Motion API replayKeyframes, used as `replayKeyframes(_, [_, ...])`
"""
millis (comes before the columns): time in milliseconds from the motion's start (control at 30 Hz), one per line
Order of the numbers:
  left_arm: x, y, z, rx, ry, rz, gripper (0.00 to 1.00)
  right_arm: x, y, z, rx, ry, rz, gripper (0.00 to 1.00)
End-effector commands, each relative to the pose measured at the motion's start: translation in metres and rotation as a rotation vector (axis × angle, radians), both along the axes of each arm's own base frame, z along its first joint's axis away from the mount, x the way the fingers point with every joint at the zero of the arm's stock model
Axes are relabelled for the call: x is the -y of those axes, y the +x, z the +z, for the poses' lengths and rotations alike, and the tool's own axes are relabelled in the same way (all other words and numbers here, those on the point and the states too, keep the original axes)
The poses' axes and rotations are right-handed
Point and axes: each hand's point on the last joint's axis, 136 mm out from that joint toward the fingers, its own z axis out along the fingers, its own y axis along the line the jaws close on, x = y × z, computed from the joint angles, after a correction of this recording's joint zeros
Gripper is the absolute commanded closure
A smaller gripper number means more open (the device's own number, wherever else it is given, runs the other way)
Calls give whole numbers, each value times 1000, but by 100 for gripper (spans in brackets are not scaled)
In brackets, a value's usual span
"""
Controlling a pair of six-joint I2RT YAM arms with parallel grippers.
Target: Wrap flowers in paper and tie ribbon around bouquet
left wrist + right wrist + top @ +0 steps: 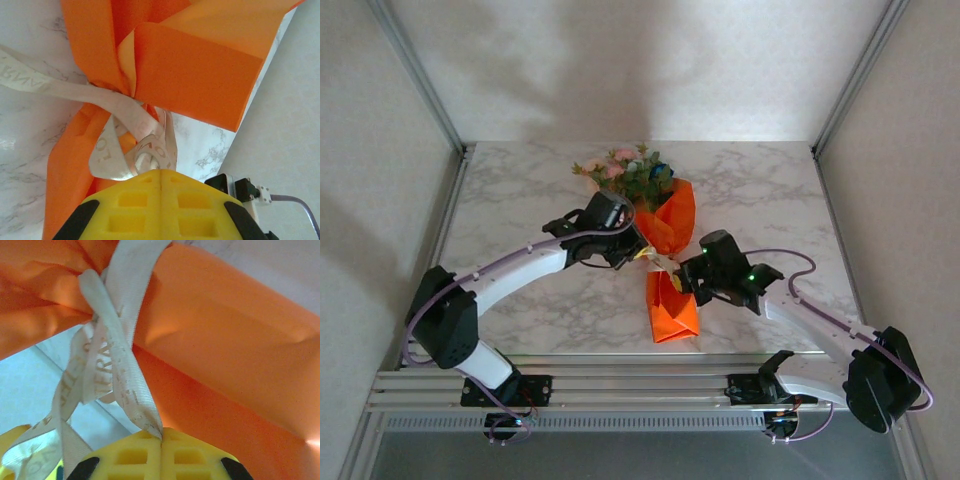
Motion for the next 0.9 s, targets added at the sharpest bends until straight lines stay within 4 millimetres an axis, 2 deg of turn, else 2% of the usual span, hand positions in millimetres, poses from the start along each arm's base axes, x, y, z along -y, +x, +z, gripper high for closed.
replayKeyframes(0, [-3,-10,5,-12,-27,13,100,4,-13,-22,-59,-58,35,100])
replayKeyframes(200, [-4,-16,-3,-34,-48,24,100,-1,-10,-36,-93,-84,44,100])
replayKeyframes(567, [-3,-21,-9,-50,-95,37,100,-12,-8,-52,-137,-121,18,100])
replayKeyframes(667, [-2,-21,-10,-51,-99,32,100,-10,-4,-52,-126,-137,-4,100])
replayKeyframes(867, [0,-22,-19,-63,-89,20,100,-9,11,-40,-71,-148,-49,88])
